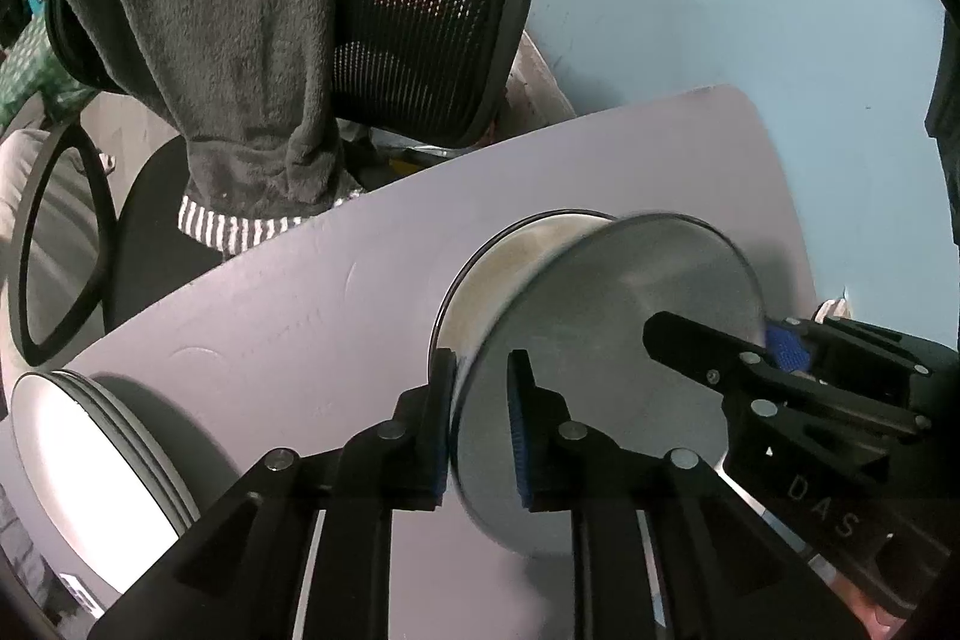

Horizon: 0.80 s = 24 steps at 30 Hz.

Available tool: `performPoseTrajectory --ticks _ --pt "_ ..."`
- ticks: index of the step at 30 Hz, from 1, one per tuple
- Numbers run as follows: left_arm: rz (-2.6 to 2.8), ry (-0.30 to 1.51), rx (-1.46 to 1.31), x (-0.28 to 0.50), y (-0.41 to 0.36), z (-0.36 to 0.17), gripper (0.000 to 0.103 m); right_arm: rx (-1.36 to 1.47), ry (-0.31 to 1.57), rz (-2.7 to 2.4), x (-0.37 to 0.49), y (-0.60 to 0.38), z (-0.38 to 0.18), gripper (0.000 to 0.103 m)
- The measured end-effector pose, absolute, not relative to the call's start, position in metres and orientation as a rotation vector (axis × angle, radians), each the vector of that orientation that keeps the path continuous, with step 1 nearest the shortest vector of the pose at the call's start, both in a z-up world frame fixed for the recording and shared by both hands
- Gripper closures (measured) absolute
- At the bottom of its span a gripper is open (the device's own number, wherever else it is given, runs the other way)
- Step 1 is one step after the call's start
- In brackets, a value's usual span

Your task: Organize plates and bowls

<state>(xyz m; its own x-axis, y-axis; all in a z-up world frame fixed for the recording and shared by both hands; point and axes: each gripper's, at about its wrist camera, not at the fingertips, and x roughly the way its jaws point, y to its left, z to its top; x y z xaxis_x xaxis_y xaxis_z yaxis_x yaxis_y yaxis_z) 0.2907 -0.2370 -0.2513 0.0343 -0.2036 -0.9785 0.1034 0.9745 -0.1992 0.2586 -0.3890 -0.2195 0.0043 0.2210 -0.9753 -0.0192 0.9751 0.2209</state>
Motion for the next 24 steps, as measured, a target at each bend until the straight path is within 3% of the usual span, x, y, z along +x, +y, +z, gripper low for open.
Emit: performPoseTrajectory --ticks 2,7,16,19,23,24 --pt "-0.240 1.512 -0.070 0.289 -0.239 -0.248 0.081 0.156 1.549 0.174 0.259 -0.390 -0.217 0.071" --pt "-0.234 1.471 -0.017 0.283 -0.244 -0.245 0.069 0.172 1.539 0.164 0.258 -0.395 -0.215 0.071" --pt "-0.227 1.443 -0.054 0.275 -0.231 -0.231 0.063 0.151 1.491 0.138 0.250 -0.396 -0.203 0.071" --pt "-0.224 1.397 -0.053 0.270 -0.227 -0.214 0.056 0.127 1.446 0.123 0.246 -0.396 -0.189 0.058" --pt "-0.228 1.347 -0.062 0.261 -0.221 -0.191 0.054 0.103 1.383 0.104 0.241 -0.397 -0.167 0.054" --pt "-0.228 1.332 -0.068 0.259 -0.218 -0.185 0.050 0.102 1.367 0.103 0.239 -0.397 -0.161 0.052"
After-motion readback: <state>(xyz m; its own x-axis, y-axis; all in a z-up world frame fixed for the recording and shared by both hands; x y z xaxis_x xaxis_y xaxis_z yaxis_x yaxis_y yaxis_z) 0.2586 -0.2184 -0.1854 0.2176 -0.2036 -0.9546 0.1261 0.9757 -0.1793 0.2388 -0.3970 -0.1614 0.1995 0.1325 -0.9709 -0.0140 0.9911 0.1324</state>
